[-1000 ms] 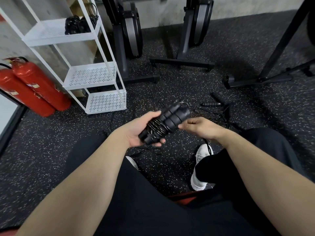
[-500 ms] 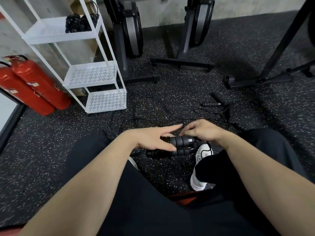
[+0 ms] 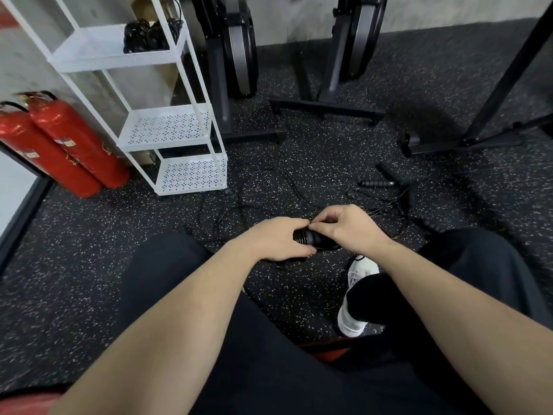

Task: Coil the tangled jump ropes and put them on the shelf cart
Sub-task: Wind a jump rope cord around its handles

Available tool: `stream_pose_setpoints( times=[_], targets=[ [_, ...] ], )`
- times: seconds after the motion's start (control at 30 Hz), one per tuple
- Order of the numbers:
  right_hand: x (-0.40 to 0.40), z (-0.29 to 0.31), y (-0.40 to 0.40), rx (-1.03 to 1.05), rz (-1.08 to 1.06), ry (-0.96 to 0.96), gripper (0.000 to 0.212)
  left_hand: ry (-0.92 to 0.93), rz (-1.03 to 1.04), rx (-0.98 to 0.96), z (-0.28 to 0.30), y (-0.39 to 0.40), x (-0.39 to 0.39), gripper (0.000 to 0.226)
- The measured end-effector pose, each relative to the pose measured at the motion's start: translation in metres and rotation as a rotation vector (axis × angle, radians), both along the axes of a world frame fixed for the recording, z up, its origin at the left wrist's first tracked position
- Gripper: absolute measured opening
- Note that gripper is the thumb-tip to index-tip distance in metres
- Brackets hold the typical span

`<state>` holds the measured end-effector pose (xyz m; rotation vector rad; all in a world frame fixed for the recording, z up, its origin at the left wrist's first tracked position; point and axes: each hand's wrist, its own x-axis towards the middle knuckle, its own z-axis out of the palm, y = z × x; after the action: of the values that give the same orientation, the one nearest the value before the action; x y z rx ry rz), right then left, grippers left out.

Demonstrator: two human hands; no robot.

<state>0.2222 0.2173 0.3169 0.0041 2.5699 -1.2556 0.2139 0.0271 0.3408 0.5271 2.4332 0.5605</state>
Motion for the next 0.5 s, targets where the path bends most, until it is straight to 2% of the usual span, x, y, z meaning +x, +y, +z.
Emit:
stream_pose_setpoints(
  times=[0.07,0.1,0.17,0.23,0.3,0.37,0.43,0.5],
  targets=[
    [-0.001,-0.004,0.0,-0.023,-0.004,0.039,0.005,0.038,0.061,0.052,-0.006,0.0,-0.002,0.033],
    [0.0,-0.005,0.0,-0.049,0.001,0.058,0.011,0.057,0.095,0.065,-0.009,-0.001,-0.004,0.034],
    [0.0,-0.002,-0.001,-0.079,0.006,0.066,0.019,0.087,0.144,0.064,-0.011,-0.001,-0.005,0.033],
    [0.001,-0.001,-0.003,-0.066,-0.011,0.056,0.017,0.107,0.178,0.04,-0.015,0.001,-0.006,0.037],
    [0.001,-0.002,-0.003,-0.013,-0.031,0.022,0.018,0.134,0.228,0.0,-0.019,0.002,-0.007,0.043],
    [0.002,0.0,-0.001,0.024,-0.028,-0.057,0.031,0.149,0.299,-0.027,-0.02,0.001,-0.008,0.044],
    [0.003,0.002,0.001,-0.031,-0.025,-0.13,0.044,0.139,0.345,-0.029,-0.02,0.0,-0.008,0.041],
    [0.004,0.008,-0.001,-0.073,-0.011,-0.134,0.045,0.111,0.388,-0.008,-0.021,-0.001,-0.009,0.04]
  ],
)
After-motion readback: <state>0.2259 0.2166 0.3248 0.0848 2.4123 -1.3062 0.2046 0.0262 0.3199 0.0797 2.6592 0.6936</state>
